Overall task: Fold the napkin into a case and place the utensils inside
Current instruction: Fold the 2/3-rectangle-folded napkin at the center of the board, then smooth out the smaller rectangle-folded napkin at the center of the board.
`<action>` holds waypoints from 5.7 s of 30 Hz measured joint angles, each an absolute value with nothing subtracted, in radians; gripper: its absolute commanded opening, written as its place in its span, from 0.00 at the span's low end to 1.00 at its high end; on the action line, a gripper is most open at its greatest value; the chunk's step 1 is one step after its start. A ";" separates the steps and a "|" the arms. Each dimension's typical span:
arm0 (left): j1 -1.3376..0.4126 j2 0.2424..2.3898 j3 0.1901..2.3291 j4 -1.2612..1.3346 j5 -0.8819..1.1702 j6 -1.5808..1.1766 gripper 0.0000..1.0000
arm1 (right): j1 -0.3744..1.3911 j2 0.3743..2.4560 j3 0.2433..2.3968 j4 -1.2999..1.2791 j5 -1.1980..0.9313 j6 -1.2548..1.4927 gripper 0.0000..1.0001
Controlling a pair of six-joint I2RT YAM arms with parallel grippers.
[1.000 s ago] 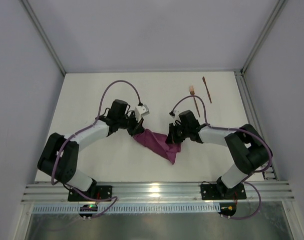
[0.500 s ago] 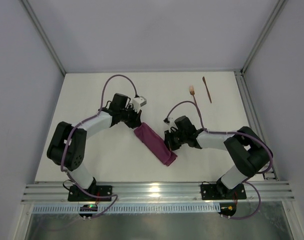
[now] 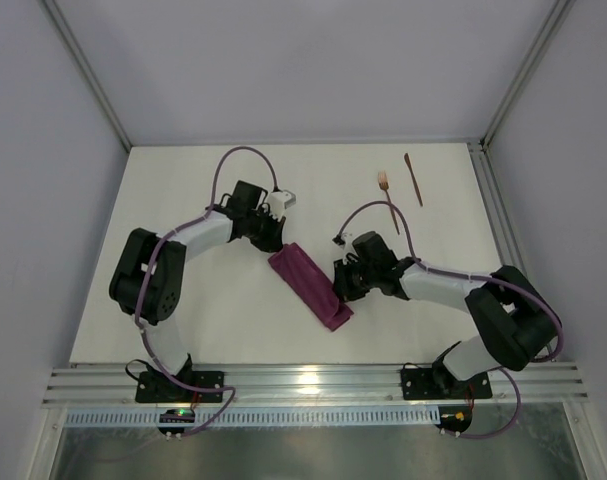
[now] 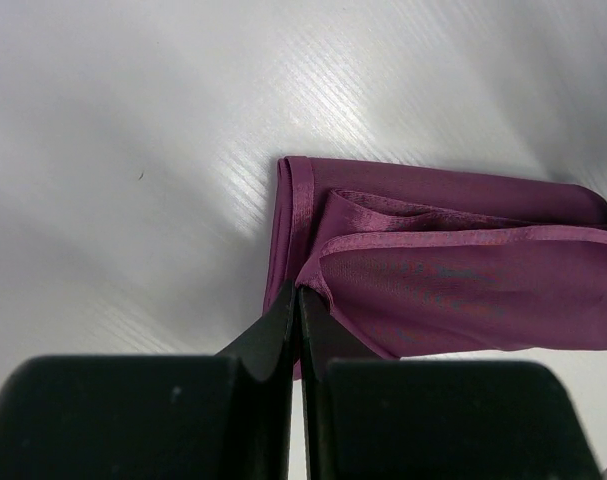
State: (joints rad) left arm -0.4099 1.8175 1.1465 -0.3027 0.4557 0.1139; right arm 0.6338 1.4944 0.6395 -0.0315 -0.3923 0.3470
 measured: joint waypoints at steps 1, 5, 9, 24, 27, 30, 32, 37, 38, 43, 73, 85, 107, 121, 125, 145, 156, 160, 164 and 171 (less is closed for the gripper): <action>-0.410 1.818 1.148 -0.306 0.455 0.114 0.00 | 0.634 1.480 0.642 -0.051 -0.367 0.349 0.17; -0.410 1.818 1.154 -0.310 0.451 0.114 0.00 | 0.635 1.413 0.651 -0.121 -0.263 0.352 0.23; -0.410 1.818 1.158 -0.312 0.448 0.115 0.00 | 0.635 1.345 0.661 -0.167 -0.183 0.346 0.32; -0.410 1.818 1.158 -0.313 0.447 0.116 0.00 | 0.636 1.377 0.645 -0.074 -0.234 0.282 0.53; -0.410 1.818 1.158 -0.313 0.447 0.117 0.01 | 0.636 1.421 0.616 -0.062 -0.257 0.283 0.53; -0.410 1.818 1.158 -0.313 0.447 0.117 0.04 | 0.635 1.426 0.592 -0.033 -0.278 0.288 0.39; -0.410 1.818 1.158 -0.314 0.447 0.117 0.09 | 0.636 1.429 0.584 -0.016 -0.288 0.290 0.26; -0.410 1.818 1.160 -0.314 0.444 0.120 0.25 | 0.636 1.434 0.564 0.012 -0.303 0.309 0.06; -0.410 1.818 1.160 -0.313 0.440 0.120 0.32 | 0.636 1.434 0.561 0.017 -0.304 0.313 0.05; -0.410 1.818 1.176 -0.321 0.395 0.119 0.52 | 0.636 1.433 0.553 0.032 -0.305 0.322 0.04; -0.497 1.847 1.275 -0.488 0.291 0.305 0.13 | 0.620 1.430 0.517 0.076 -0.372 0.336 0.05; -0.512 1.972 1.367 -0.480 0.287 0.266 0.08 | 0.618 1.438 0.543 0.056 -0.378 0.312 0.44; -0.526 1.972 1.356 -0.453 0.270 0.243 0.06 | 0.612 1.341 0.476 -0.020 -0.397 0.457 0.33; -0.530 1.953 1.344 -0.445 0.270 0.243 0.07 | 0.607 1.319 0.475 -0.024 -0.397 0.478 0.09; -0.530 1.953 1.344 -0.445 0.270 0.243 0.07 | 0.607 1.285 0.480 -0.051 -0.376 0.478 0.16; -0.530 1.953 1.344 -0.445 0.270 0.243 0.07 | 0.607 1.198 0.488 -0.069 -0.370 0.492 0.28; -0.530 1.953 1.344 -0.445 0.270 0.244 0.07 | 0.607 1.265 0.488 -0.039 -0.390 0.506 0.29; -0.530 1.953 1.344 -0.445 0.270 0.244 0.07 | 0.607 1.303 0.488 -0.020 -0.393 0.508 0.18; -0.530 1.953 1.344 -0.445 0.270 0.244 0.08 | 0.607 1.308 0.488 0.003 -0.397 0.510 0.08; -0.530 1.953 1.344 -0.445 0.270 0.244 0.09 | 0.607 1.329 0.486 0.052 -0.428 0.522 0.07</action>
